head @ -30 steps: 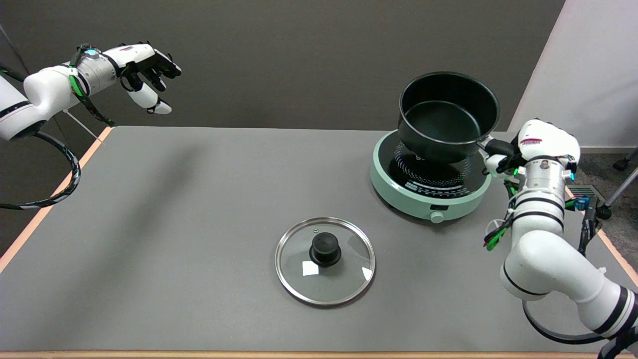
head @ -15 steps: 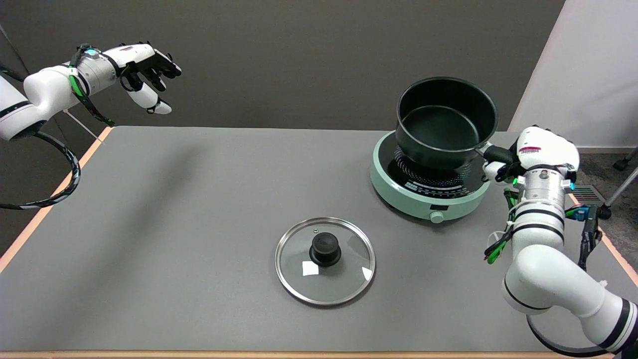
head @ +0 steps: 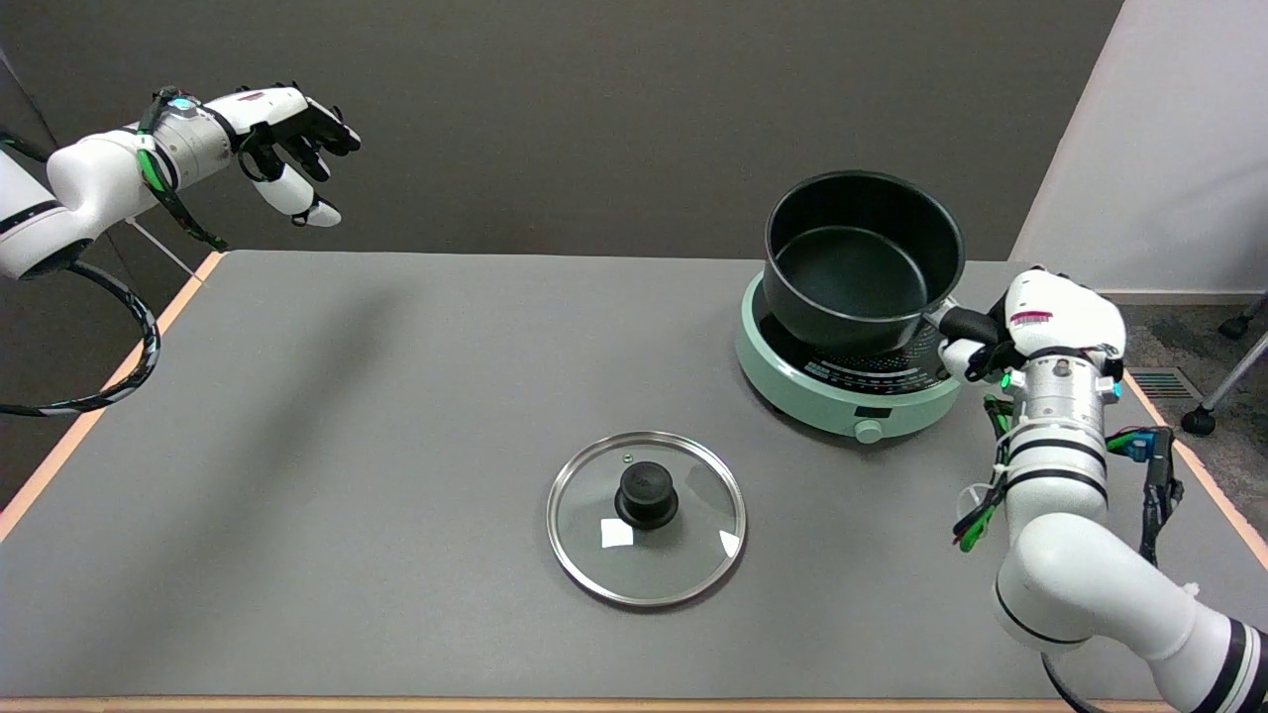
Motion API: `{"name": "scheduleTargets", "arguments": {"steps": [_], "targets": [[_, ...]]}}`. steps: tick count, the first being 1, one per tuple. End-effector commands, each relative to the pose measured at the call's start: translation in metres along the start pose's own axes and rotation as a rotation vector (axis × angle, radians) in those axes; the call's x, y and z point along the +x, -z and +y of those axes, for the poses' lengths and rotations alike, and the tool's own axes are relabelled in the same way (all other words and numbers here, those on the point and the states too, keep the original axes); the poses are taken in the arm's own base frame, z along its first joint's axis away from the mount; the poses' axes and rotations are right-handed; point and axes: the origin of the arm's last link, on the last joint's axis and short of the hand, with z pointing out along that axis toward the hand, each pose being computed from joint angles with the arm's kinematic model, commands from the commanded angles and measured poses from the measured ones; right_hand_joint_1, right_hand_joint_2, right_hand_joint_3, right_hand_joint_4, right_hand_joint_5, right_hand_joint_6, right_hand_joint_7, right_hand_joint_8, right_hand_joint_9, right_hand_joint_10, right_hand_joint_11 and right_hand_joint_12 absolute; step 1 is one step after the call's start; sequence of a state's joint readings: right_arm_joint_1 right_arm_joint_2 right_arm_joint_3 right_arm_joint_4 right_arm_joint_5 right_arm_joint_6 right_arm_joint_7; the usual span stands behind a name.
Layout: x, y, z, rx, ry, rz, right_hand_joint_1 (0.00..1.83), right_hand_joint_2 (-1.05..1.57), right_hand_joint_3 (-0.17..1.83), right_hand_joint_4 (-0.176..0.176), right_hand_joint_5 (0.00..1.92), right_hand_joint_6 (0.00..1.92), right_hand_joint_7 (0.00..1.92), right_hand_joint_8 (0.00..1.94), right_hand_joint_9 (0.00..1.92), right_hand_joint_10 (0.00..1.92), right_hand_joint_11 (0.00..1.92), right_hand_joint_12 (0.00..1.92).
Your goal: Place the pot onto the induction cooker.
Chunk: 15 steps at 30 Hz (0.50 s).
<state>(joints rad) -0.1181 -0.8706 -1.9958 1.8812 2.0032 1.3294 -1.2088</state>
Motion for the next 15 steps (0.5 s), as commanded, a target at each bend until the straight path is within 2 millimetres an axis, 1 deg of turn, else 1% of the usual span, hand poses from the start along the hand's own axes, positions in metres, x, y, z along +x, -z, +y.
{"name": "scheduleTargets", "arguments": {"steps": [1, 9, 15], "targets": [[-0.006, 0.0074, 0.0207, -0.037, 0.009, -0.011, 1.21, 0.9, 1.09, -0.103, 1.46, 1.46, 1.46, 1.46, 1.46, 1.46, 1.46, 1.46], [-0.0047, 0.0046, 0.0233, -0.044, 0.005, -0.012, 1.21, 0.9, 1.09, -0.104, 1.46, 1.46, 1.46, 1.46, 1.46, 1.46, 1.46, 1.46], [-0.0023, 0.0003, 0.0196, -0.03, 0.0, -0.006, 1.21, 0.91, 1.08, -0.105, 1.47, 1.47, 1.47, 1.47, 1.47, 1.47, 1.47, 1.47]]}}
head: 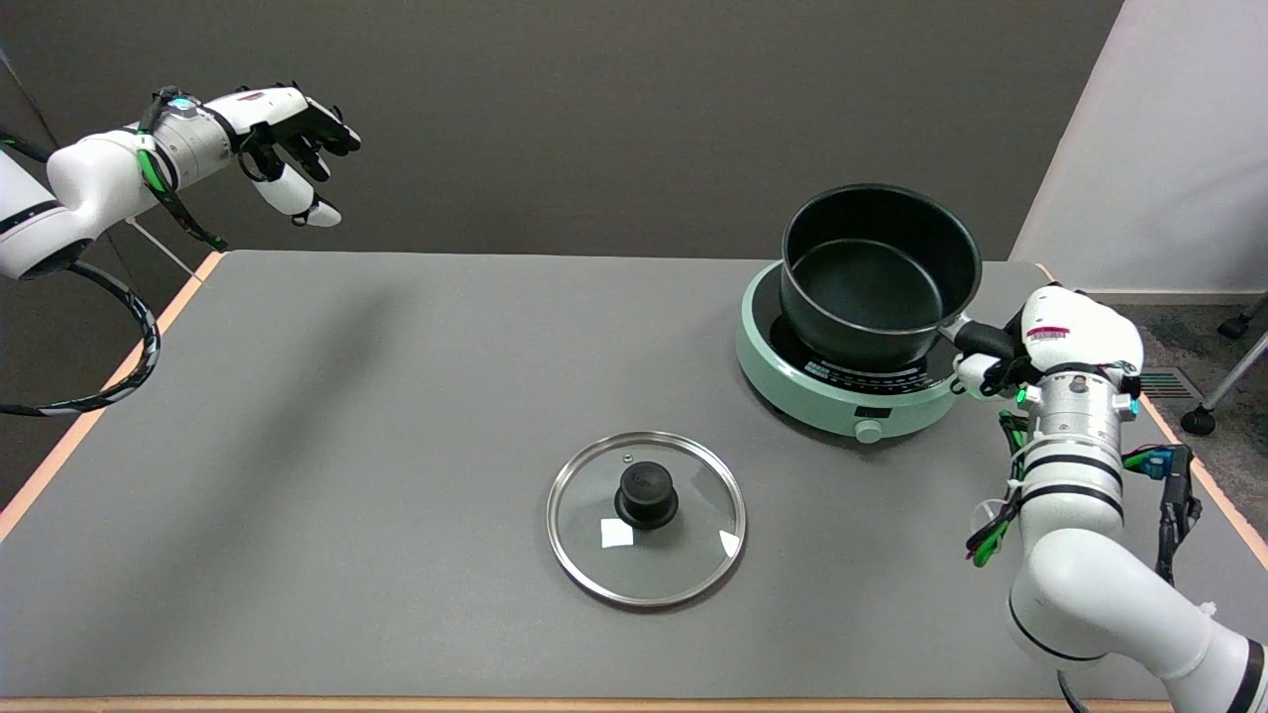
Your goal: Place the pot onto the induction cooker.
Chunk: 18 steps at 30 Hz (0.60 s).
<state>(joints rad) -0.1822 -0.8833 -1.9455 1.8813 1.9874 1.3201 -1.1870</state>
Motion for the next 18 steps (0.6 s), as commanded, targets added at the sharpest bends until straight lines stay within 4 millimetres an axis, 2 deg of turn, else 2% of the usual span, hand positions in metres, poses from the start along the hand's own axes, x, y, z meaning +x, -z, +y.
{"name": "scheduleTargets", "arguments": {"steps": [1, 18], "targets": [[0.0011, -0.0039, 0.0046, -0.002, -0.004, -0.001, 1.21, 0.91, 1.08, -0.105, 1.47, 1.47, 1.47, 1.47, 1.47, 1.47, 1.47, 1.47], [-0.0012, -0.0083, 0.0034, -0.011, -0.017, -0.027, 1.19, 0.96, 1.0, -0.112, 1.5, 1.5, 1.5, 1.5, 1.5, 1.5, 1.5, 1.5]]}}
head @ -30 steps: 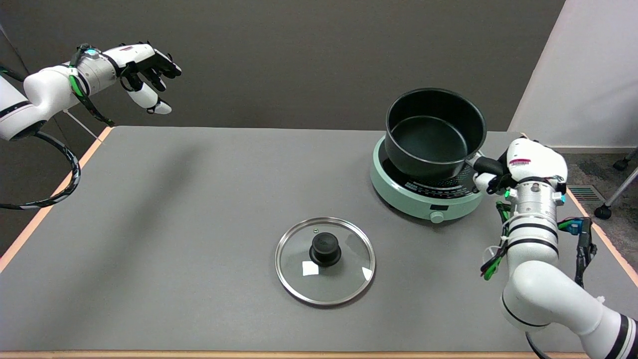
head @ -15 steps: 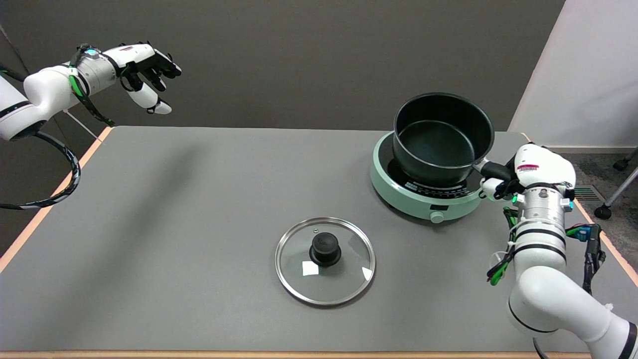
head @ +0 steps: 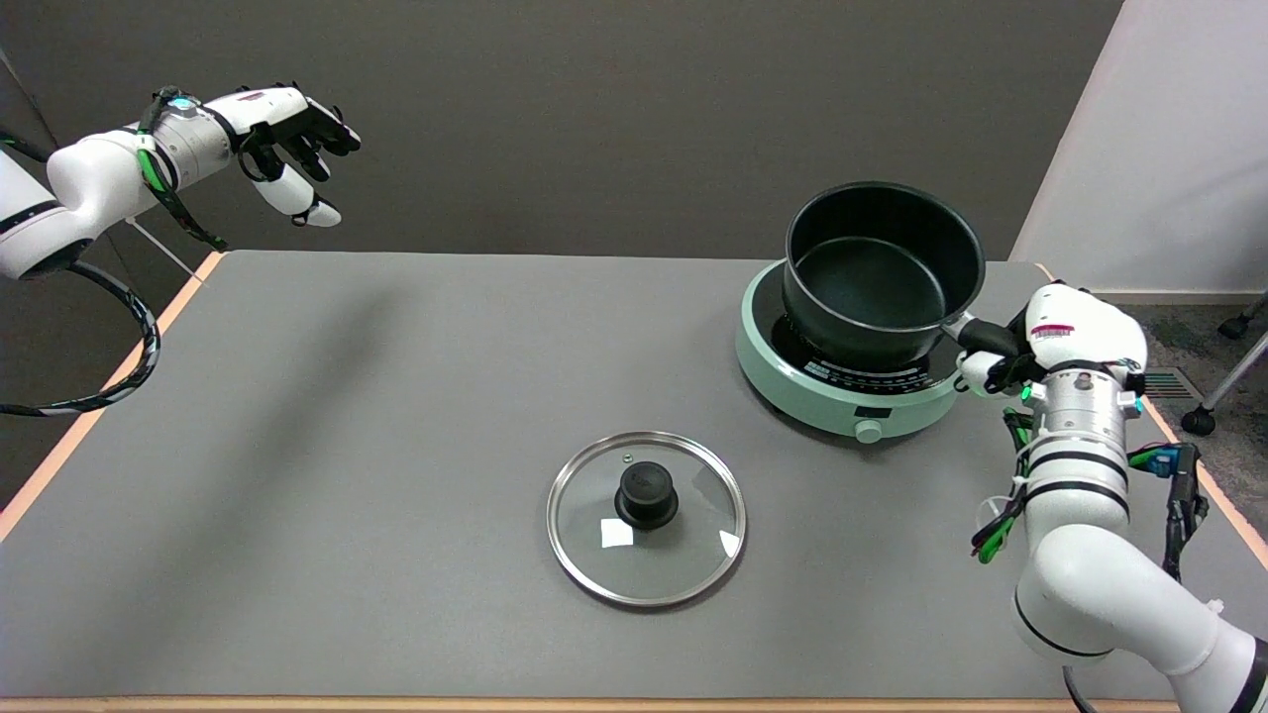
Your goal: Place the pot onto the induction cooker.
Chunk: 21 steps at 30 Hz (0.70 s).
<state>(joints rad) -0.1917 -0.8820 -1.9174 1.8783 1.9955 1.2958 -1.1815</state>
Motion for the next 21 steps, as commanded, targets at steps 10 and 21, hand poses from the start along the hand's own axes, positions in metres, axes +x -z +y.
{"name": "scheduleTargets", "arguments": {"steps": [10, 21], "targets": [[-0.003, -0.007, 0.003, -0.027, -0.023, -0.044, 1.18, 0.97, 0.99, -0.113, 1.51, 1.51, 1.51, 1.51, 1.51, 1.51, 1.51, 1.51], [0.0, -0.018, 0.003, -0.038, -0.027, -0.072, 1.18, 0.98, 0.98, -0.114, 1.51, 1.51, 1.51, 1.51, 1.51, 1.51, 1.51, 1.51]]}}
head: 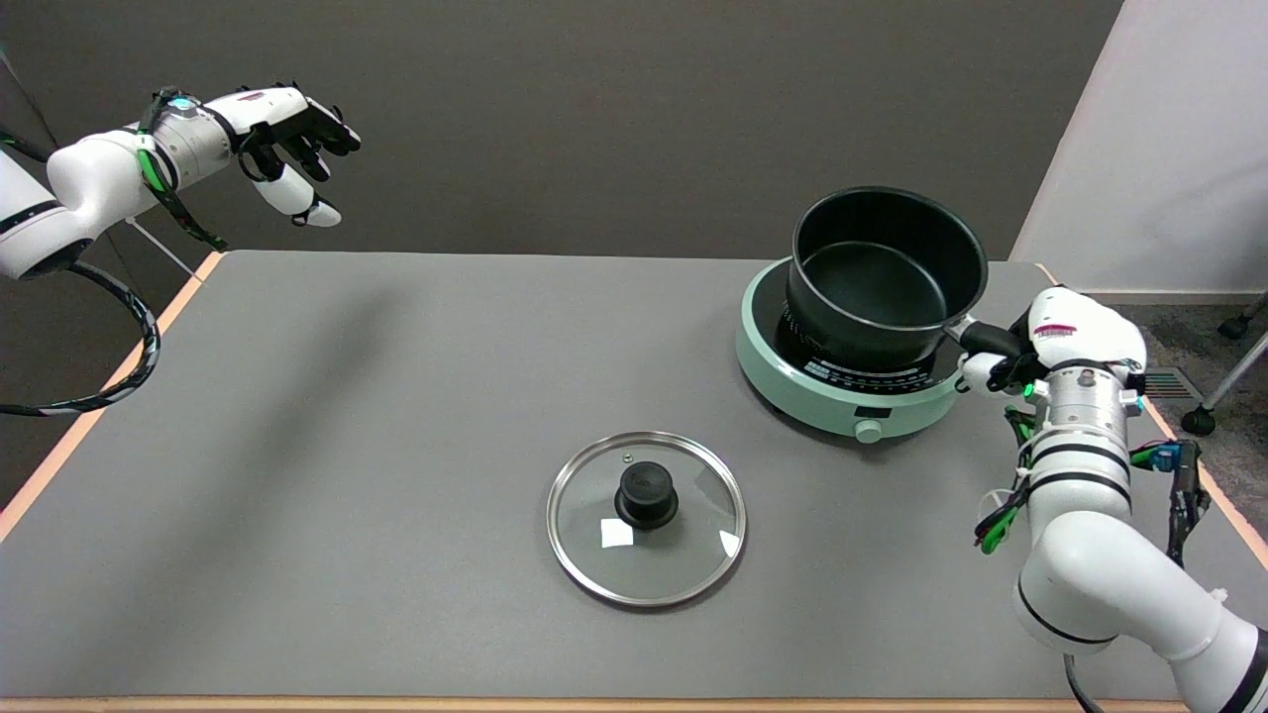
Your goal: Place the pot onto the induction cooker.
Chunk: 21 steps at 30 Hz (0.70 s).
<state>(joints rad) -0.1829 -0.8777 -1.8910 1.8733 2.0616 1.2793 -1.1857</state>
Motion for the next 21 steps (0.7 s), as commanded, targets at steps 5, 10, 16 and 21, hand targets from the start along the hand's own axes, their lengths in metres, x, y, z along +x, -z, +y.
{"name": "scheduleTargets", "arguments": {"steps": [5, 10, 16, 21], "targets": [[0.005, -0.016, -0.004, -0.018, -0.029, -0.045, 1.19, 0.97, 0.97, -0.114, 1.51, 1.51, 1.51, 1.51, 1.51, 1.51, 1.51, 1.51], [0.008, -0.025, -0.005, -0.018, -0.052, -0.055, 1.19, 0.97, 0.96, -0.113, 1.51, 1.51, 1.51, 1.51, 1.51, 1.51, 1.51, 1.51], [0.017, -0.039, -0.002, -0.01, -0.032, -0.037, 1.2, 0.97, 0.95, -0.114, 1.51, 1.51, 1.51, 1.51, 1.51, 1.51, 1.51, 1.51], [0.024, -0.044, -0.002, -0.008, -0.042, -0.017, 1.2, 0.97, 0.94, -0.114, 1.51, 1.51, 1.51, 1.51, 1.51, 1.51, 1.51, 1.51]]}}
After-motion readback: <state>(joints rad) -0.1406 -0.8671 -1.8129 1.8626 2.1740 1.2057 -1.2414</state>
